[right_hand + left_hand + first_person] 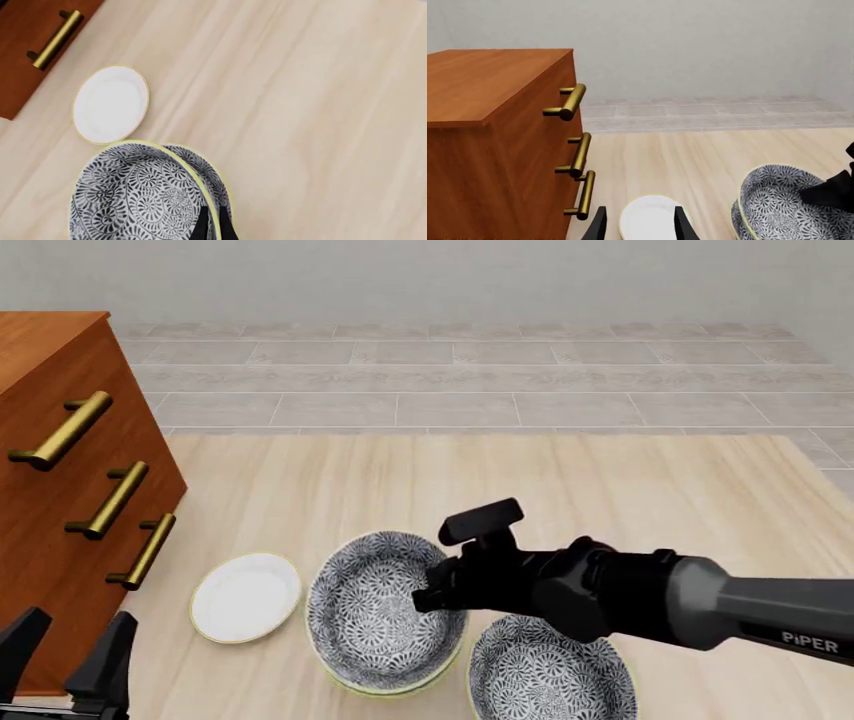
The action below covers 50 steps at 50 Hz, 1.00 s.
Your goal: Stack the bowl at the front on the bowl in the middle.
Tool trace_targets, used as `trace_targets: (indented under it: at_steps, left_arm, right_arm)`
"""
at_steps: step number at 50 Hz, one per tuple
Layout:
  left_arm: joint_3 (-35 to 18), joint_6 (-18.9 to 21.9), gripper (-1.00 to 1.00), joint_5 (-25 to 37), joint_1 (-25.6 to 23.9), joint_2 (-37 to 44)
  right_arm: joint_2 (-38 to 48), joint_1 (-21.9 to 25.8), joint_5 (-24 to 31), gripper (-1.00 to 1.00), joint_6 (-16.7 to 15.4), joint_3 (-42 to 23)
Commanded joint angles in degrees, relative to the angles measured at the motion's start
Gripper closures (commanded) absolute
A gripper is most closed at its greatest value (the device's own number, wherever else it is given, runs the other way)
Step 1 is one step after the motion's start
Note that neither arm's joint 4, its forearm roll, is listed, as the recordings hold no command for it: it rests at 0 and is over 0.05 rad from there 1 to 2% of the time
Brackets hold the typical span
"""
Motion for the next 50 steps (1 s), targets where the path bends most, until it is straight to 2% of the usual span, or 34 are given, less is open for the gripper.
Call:
trace_targets:
  at_steps: [1,11,12,34,50]
  left_arm:
    - [0.0,0.0,-1.0,0.0,0.0,0.0]
    - [0.0,0.0,-1.0,0.1,-0.2,0.0]
    - [0.0,0.0,-1.0,0.1,-0.2,0.0]
    - [0.0,-0.1,-1.0,-0.2,-0.2,-0.1]
    - [0.0,0.0,-1.0,-0.3,-0.2,-0.1]
  right_arm:
    - [0.7,-0.1,-0.6,1.0,0.3,-0.1]
    - [0.7,0.0,-0.8,1.0,0.3,0.0]
    - [0.6,-0.1,-0.8,-1.0,0.2,0.0]
    - [-0.5,0.1,-0.2,-1.0,-0.2,0.0]
    - [-11.5,-1.4,4.4,-1.0,-4.4,0.2]
